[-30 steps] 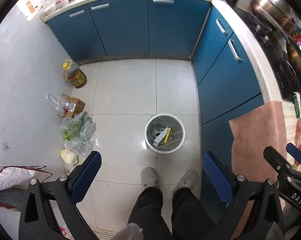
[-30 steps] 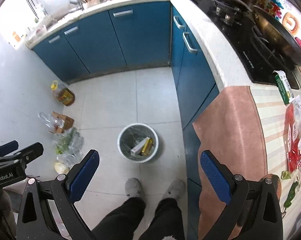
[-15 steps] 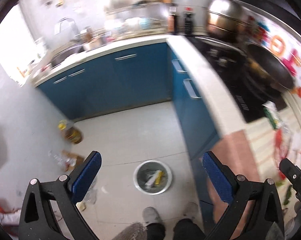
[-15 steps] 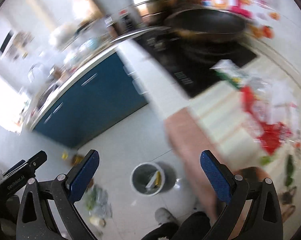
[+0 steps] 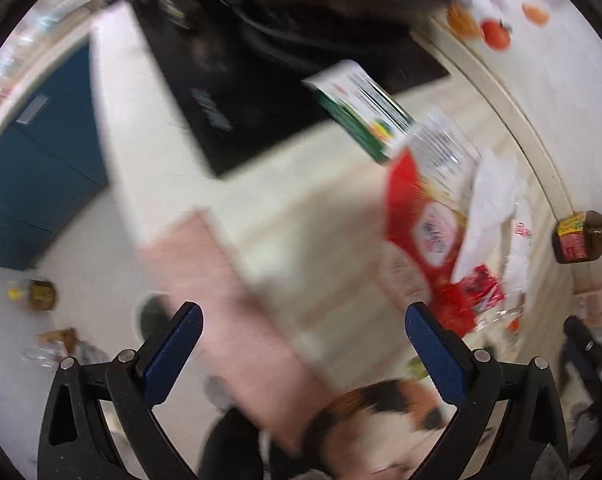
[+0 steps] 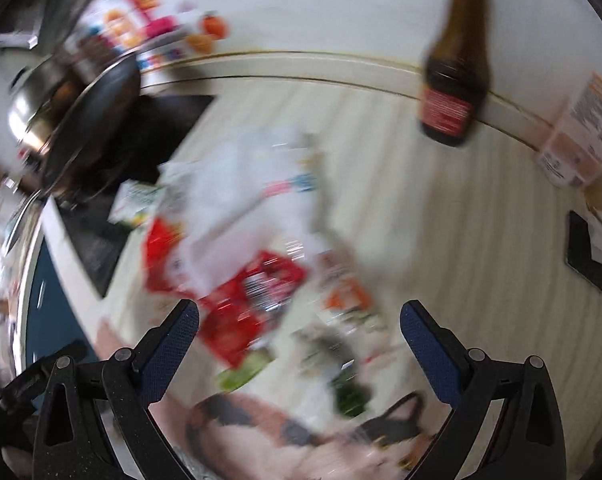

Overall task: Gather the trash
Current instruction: 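Grasp the red snack bag with left tool while right tool grasps white wrapper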

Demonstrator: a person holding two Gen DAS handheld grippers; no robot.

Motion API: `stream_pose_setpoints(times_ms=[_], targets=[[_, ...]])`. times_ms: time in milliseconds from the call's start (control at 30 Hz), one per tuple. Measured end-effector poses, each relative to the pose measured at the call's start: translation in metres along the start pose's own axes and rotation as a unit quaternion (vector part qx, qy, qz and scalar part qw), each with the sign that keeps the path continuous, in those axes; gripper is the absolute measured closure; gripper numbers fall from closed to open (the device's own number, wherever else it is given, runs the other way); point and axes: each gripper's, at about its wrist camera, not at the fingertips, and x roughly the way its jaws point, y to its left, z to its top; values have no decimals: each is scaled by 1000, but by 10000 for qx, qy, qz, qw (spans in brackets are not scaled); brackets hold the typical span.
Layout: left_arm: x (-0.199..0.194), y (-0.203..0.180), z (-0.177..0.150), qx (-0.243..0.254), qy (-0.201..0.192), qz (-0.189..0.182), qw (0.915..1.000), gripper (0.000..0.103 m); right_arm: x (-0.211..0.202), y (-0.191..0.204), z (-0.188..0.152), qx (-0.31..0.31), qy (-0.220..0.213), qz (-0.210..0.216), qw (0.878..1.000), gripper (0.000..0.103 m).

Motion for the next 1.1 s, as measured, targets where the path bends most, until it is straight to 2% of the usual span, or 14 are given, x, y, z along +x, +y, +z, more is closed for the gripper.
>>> stream_pose_setpoints(times_ms=[67, 133, 200, 267, 333, 367, 433, 467, 500, 600, 633, 700, 867, 1100], targets=[[23, -16, 15, 67, 194, -128, 9997, 0, 8, -18, 6, 106, 44, -42, 9999, 10], [42, -30, 25, 159, 345, -249, 9990, 1, 19, -26, 11, 150, 87, -49, 9998, 21], [58, -43, 35, 273, 462, -346, 9980, 2, 33, -33, 15, 156, 193, -24, 9997, 37], [73, -56, 44, 386, 563, -398, 9969, 4, 46, -36, 19, 144, 312, 60, 9994, 41], [82, -64, 50, 487, 602, -362, 9963, 16, 59, -33, 23, 64, 416, 144, 9990, 41], [86, -69, 52, 542, 632, -362, 9959, 28, 66, -31, 26, -26, 468, 178, 9987, 41], [86, -77, 54, 648, 571, -299, 9958, 40, 77, -19, 28, -214, 607, 301, 9975, 41], [84, -82, 54, 736, 524, -315, 9954, 64, 82, -12, 29, -323, 672, 355, 9966, 41], [82, -85, 53, 798, 524, -284, 9950, 83, 87, -7, 29, -423, 734, 341, 9958, 41], [70, -87, 50, 827, 405, -310, 9953, 99, 101, 5, 28, -658, 898, 230, 9935, 44], [62, -86, 49, 855, 310, -247, 9956, 100, 101, 5, 28, -682, 894, 205, 9934, 51], [45, -85, 47, 911, 70, -90, 9958, 102, 102, 8, 26, -709, 899, 190, 9932, 90], [-8, -76, 37, 1074, -648, 366, 9914, 103, 77, 10, 23, -729, 492, 143, 9960, 100], [-77, -43, 17, 1057, -1492, 888, 9791, 103, 32, 9, 20, -702, -20, 212, 9973, 101]])
